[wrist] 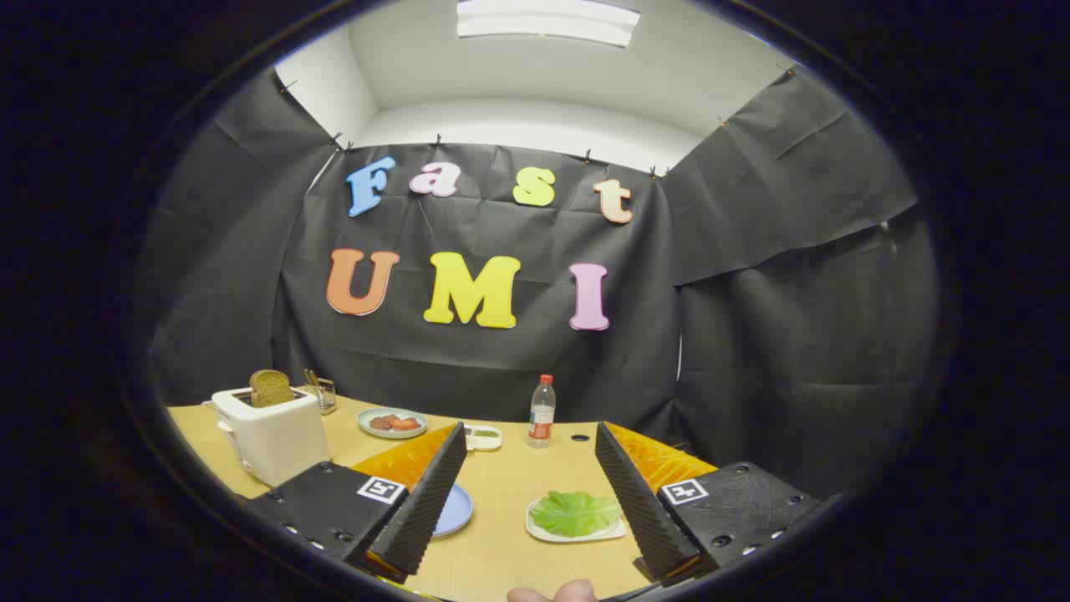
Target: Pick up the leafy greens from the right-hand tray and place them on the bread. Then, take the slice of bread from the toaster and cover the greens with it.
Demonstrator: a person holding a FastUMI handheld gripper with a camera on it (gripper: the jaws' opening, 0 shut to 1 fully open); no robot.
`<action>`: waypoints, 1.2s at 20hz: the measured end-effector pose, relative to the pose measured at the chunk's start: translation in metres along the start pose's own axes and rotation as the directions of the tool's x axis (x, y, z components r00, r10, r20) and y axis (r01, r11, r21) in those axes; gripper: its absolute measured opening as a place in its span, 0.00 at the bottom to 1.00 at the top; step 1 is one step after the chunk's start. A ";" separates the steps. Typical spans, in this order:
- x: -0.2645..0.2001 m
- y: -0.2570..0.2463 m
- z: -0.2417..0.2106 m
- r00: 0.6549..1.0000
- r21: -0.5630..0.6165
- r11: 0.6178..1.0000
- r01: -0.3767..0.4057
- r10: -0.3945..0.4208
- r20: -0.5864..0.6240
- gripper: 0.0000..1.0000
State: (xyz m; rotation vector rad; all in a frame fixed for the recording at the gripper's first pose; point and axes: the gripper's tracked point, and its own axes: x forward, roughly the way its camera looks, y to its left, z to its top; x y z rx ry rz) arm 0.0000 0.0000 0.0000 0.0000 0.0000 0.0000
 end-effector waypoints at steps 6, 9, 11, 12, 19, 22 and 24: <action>0.006 0.006 0.000 1.000 -0.015 1.000 -0.013 0.013 -0.008 0.95; 0.007 0.007 0.001 1.000 -0.016 1.000 -0.022 0.022 -0.011 0.95; 0.007 0.005 0.004 1.000 -0.019 1.000 -0.018 0.018 -0.004 0.95; 0.008 0.003 0.006 1.000 -0.022 1.000 -0.016 0.016 -0.001 0.95; 0.010 -0.017 0.000 1.000 -0.018 1.000 0.015 -0.015 -0.019 0.95; 0.018 -0.026 -0.006 0.999 -0.013 1.000 0.026 -0.026 -0.036 0.95; 0.023 -0.030 -0.015 0.998 -0.012 1.000 0.026 -0.026 -0.063 0.95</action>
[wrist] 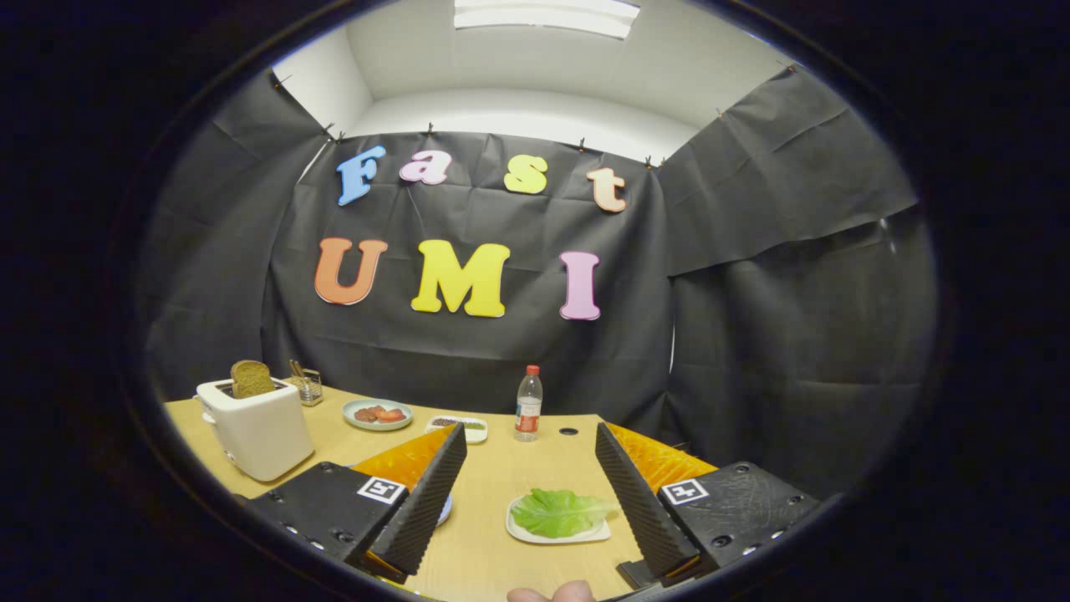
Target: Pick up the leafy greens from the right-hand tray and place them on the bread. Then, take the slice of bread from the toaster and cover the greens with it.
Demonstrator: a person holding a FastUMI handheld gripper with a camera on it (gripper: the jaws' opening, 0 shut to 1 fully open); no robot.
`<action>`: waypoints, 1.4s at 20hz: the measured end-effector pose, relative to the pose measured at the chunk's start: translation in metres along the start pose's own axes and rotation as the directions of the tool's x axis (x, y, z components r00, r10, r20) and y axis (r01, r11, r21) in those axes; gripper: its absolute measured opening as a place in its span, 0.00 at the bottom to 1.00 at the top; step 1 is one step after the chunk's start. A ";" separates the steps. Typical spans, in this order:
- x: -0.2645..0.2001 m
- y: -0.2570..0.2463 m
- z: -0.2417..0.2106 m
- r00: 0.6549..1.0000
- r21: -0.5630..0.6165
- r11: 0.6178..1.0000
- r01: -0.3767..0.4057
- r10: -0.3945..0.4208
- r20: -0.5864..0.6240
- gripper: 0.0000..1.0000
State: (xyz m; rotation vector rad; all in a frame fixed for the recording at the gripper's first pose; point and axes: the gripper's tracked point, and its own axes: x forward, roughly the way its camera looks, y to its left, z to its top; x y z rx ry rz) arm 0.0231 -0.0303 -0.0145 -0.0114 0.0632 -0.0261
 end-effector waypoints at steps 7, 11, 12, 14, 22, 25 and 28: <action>0.044 -0.008 -0.048 0.990 -0.055 0.997 -0.047 0.040 -0.136 0.95; 0.078 -0.013 -0.085 0.966 -0.065 0.994 -0.090 0.071 -0.247 0.95; 0.086 -0.014 -0.093 0.959 -0.069 0.993 -0.100 0.078 -0.271 0.95; 0.102 -0.016 -0.116 0.941 -0.083 0.990 -0.118 0.085 -0.329 0.95; 0.152 -0.020 -0.194 0.838 -0.044 0.986 -0.161 0.113 -0.534 0.96; 0.161 -0.022 -0.207 0.816 -0.051 0.985 -0.163 0.105 -0.568 0.96; 0.161 -0.026 -0.224 0.778 -0.035 0.987 -0.160 0.104 -0.619 0.96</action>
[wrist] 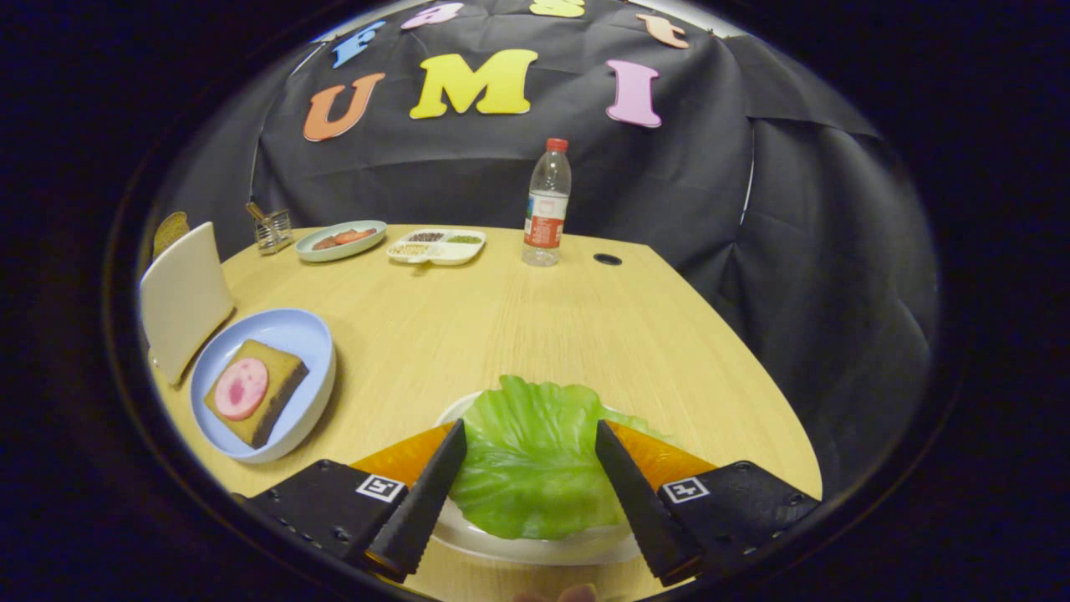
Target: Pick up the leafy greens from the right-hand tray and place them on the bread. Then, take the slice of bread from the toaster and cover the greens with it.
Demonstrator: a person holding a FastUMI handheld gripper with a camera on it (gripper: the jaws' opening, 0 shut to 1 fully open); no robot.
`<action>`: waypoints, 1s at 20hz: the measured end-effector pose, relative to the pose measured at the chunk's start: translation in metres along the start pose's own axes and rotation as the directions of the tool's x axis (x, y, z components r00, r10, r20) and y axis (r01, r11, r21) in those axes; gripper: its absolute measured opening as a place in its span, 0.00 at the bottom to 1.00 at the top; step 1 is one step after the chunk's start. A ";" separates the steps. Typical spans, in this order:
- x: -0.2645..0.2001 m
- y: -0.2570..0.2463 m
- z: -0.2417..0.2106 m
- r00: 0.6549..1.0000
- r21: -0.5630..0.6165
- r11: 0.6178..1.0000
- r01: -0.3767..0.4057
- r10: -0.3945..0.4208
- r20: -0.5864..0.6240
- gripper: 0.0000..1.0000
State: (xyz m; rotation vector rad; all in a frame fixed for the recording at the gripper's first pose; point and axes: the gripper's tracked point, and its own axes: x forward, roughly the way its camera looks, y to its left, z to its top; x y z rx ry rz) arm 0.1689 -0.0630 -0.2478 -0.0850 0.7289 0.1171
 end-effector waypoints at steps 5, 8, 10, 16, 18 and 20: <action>0.009 -0.003 -0.004 0.997 0.077 0.995 -0.069 0.072 -0.030 0.95; 0.009 -0.006 -0.004 0.997 0.087 0.994 -0.070 0.072 -0.023 0.60; 0.008 0.001 -0.005 0.995 0.120 0.987 -0.103 0.104 -0.004 0.28; -0.006 -0.001 0.018 0.992 0.193 0.975 -0.112 0.097 0.082 0.00; -0.022 0.003 0.036 0.986 0.194 0.973 -0.123 0.098 0.137 0.00; -0.038 0.009 0.054 0.979 0.183 0.975 -0.130 0.096 0.181 0.00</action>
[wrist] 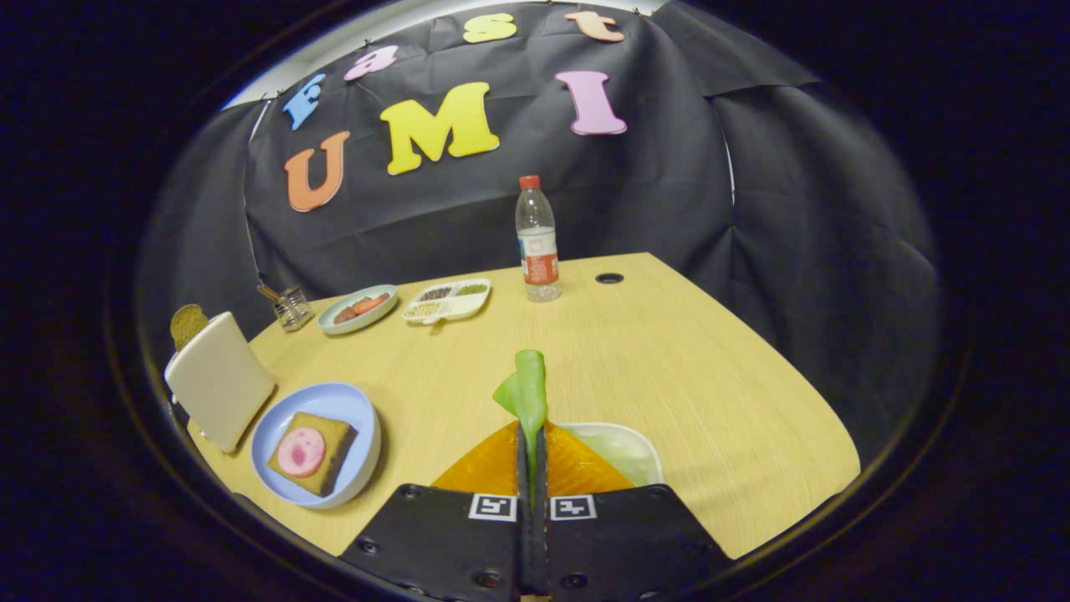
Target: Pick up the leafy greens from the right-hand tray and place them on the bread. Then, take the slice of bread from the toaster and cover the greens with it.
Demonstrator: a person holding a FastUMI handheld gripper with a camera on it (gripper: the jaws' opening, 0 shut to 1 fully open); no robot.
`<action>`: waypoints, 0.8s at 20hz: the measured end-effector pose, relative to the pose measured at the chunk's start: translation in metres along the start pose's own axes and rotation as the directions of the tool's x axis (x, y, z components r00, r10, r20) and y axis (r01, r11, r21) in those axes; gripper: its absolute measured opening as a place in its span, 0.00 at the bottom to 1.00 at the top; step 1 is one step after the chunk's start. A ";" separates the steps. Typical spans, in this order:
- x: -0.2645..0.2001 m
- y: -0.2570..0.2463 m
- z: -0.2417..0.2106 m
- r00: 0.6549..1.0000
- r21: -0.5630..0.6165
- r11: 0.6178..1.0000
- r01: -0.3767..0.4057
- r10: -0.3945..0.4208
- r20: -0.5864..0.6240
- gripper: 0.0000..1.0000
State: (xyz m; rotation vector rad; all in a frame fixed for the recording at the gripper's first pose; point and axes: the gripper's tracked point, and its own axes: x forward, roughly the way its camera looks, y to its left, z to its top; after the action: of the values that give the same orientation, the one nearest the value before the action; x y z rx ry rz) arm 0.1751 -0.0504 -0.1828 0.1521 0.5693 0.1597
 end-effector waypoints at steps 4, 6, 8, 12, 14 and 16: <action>-0.024 0.039 0.027 0.997 -0.014 0.999 -0.048 0.049 0.064 0.00; -0.035 0.064 0.033 0.994 -0.027 0.997 -0.077 0.079 0.076 0.00; -0.043 0.090 0.040 0.991 -0.054 0.994 -0.091 0.096 0.098 0.00; -0.047 0.135 0.043 0.987 -0.094 0.991 -0.094 0.105 0.121 0.00; -0.043 0.153 0.037 0.988 -0.113 0.990 -0.085 0.099 0.121 0.00; -0.036 0.167 0.026 0.991 -0.126 0.989 -0.073 0.087 0.107 0.00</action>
State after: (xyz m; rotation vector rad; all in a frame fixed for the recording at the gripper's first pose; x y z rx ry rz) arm 0.1419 0.1037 -0.1110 0.0645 0.4406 0.2620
